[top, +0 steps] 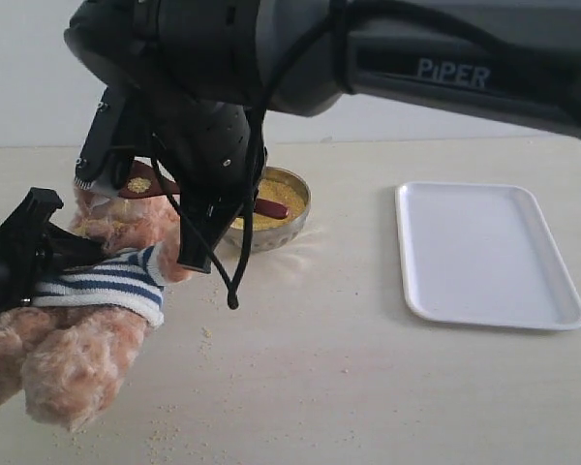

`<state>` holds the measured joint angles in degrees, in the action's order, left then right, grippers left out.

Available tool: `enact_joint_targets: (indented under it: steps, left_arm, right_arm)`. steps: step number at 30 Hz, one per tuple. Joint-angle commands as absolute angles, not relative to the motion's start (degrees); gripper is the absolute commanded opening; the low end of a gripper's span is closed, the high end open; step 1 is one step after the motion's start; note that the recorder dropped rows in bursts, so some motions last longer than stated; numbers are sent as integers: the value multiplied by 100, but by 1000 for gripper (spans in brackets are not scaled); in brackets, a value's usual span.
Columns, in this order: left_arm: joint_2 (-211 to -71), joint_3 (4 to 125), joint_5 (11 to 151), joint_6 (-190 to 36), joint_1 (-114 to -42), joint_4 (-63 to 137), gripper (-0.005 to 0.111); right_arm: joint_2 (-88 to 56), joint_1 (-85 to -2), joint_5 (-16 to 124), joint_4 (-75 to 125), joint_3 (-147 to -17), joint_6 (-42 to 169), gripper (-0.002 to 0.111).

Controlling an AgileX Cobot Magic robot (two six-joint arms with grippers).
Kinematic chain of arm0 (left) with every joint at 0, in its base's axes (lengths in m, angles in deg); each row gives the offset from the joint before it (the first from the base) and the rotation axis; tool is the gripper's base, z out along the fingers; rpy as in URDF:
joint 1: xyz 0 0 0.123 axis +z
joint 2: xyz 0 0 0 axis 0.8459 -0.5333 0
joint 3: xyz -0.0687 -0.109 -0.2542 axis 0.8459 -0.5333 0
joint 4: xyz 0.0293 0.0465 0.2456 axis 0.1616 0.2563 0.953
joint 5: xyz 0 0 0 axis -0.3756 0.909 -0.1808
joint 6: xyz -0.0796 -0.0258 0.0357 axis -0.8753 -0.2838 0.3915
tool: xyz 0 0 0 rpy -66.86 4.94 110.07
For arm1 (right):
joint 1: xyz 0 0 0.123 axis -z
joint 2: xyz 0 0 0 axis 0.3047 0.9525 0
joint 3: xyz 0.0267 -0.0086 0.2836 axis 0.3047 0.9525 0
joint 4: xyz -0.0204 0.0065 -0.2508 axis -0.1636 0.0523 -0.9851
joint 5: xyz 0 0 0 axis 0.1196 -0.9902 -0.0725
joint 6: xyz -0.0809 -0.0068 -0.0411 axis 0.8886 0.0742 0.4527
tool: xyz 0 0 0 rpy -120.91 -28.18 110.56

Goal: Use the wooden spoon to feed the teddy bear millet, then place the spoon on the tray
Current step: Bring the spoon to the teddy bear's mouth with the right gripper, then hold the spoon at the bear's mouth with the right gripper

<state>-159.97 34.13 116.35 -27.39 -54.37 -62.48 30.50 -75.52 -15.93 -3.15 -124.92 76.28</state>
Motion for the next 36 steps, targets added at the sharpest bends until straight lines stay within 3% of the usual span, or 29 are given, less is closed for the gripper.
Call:
enact_joint_targets:
  steps: [1, 36]
  left_arm:
    - [-15960, 3411, 11771, -2763, -5450, -6332, 5]
    - [-15960, 3527, 11877, -2783, -5450, -6332, 5]
  right_arm:
    - [3068, -7569, -1522, -425, -12565, 7495, 0]
    - [3353, -7768, -645, -1297, -12565, 7973, 0]
